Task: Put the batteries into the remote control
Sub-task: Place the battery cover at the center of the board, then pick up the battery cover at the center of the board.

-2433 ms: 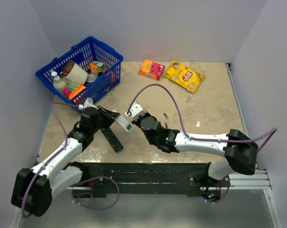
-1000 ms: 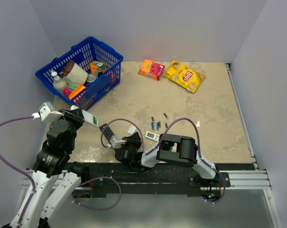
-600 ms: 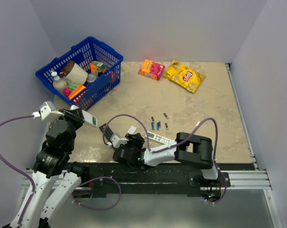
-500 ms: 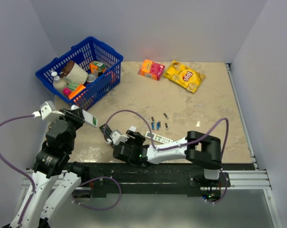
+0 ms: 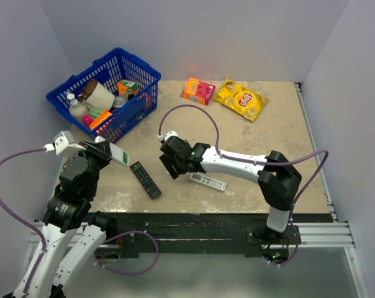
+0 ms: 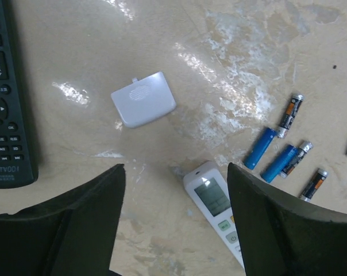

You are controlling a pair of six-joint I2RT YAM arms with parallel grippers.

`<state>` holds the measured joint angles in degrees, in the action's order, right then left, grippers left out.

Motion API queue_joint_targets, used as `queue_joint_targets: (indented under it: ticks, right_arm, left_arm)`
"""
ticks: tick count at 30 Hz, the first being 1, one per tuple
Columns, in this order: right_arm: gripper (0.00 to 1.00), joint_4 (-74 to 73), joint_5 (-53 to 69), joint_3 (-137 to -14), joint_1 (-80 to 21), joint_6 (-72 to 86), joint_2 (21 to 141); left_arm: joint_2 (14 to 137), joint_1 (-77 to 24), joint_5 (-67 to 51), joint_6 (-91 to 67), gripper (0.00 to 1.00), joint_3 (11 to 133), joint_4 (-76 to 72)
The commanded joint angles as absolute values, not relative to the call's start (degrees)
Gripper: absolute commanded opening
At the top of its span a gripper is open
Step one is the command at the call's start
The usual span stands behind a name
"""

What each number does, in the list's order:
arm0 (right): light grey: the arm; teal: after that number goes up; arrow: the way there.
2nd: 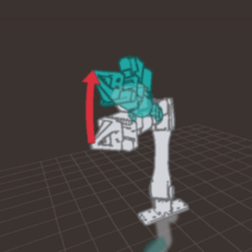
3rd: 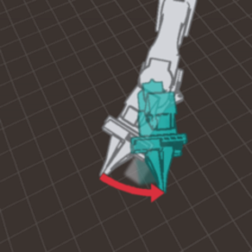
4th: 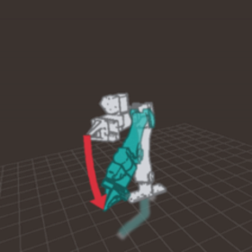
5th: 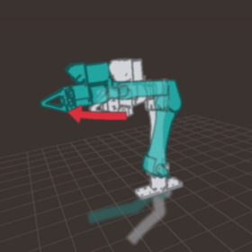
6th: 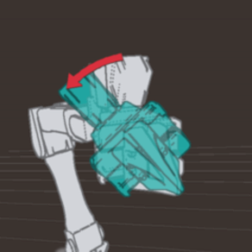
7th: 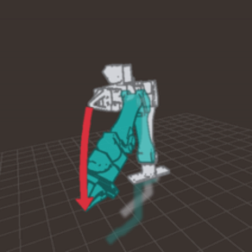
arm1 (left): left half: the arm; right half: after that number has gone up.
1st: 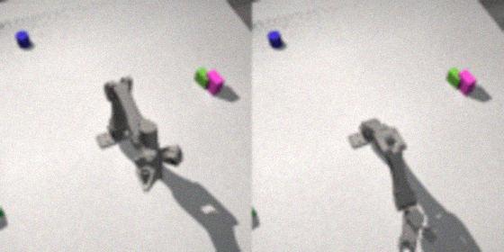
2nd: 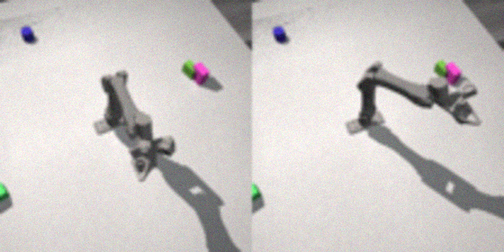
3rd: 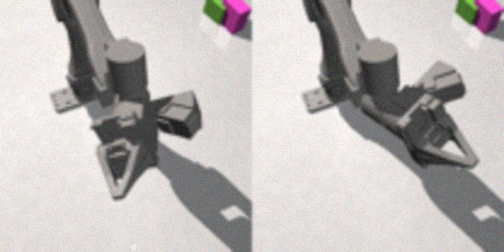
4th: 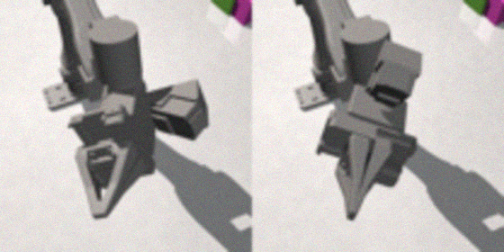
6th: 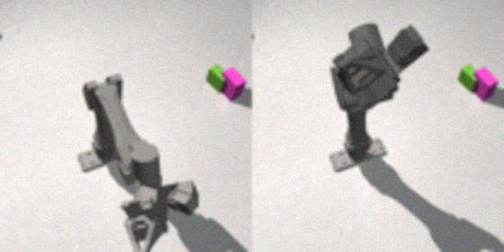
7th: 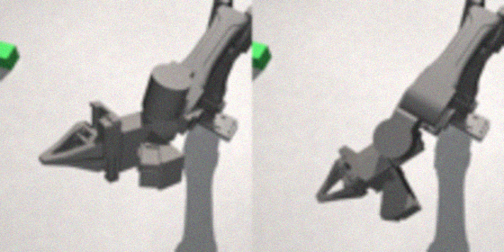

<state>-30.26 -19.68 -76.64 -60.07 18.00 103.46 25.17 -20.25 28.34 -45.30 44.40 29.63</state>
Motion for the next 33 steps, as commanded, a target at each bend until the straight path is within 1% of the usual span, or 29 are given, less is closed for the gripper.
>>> queue_joint_targets:
  ticks: [1, 3, 7, 12, 16, 21, 26, 28, 33]
  right_arm:
    - [0.77, -33.75, -12.65, -81.65, -59.86, 16.27, 105.63]
    - [0.83, -32.96, -12.39, -82.44, -59.5, 12.59, 106.43]
    - [0.91, -32.87, -10.29, -85.51, -59.41, 7.83, 110.21]
    - [0.93, -32.7, -8.8, -87.62, -58.63, 2.21, 115.13]
    - [0.91, -32.08, -6.68, -88.06, -57.31, 0.26, 116.63]
    - [0.83, -32.34, -3.52, -89.03, -56.43, -3.78, 118.47]
    - [0.8, -32.78, -2.55, -89.21, -55.38, -4.66, 119.97]
    - [0.77, -32.87, -0.36, -89.03, -54.85, -5.01, 120.5]
    - [0.72, -34.36, -0.18, -89.99, -54.14, -6.59, 121.81]
  left_arm:
    - [25.66, -19.86, 26.63, -43.86, 0.0, 46.58, 26.37]
    - [25.75, -19.86, 26.46, -43.6, 0.0, 46.5, 26.19]
    - [26.01, -19.86, 26.19, -43.24, 0.0, 46.67, 26.19]
    - [26.37, -19.86, 26.02, -42.63, 0.0, 47.02, 26.02]
    - [26.63, -19.95, 26.19, -42.19, 0.0, 47.37, 26.19]
    - [26.89, -19.95, 26.28, -42.01, 0.0, 47.2, 25.93]
    - [27.25, -19.95, 26.1, -42.19, 0.0, 47.11, 25.66]
    - [27.42, -19.95, 26.1, -42.19, 0.0, 47.11, 25.75]
    - [27.95, -19.95, 25.84, -42.36, 0.0, 47.11, 25.49]
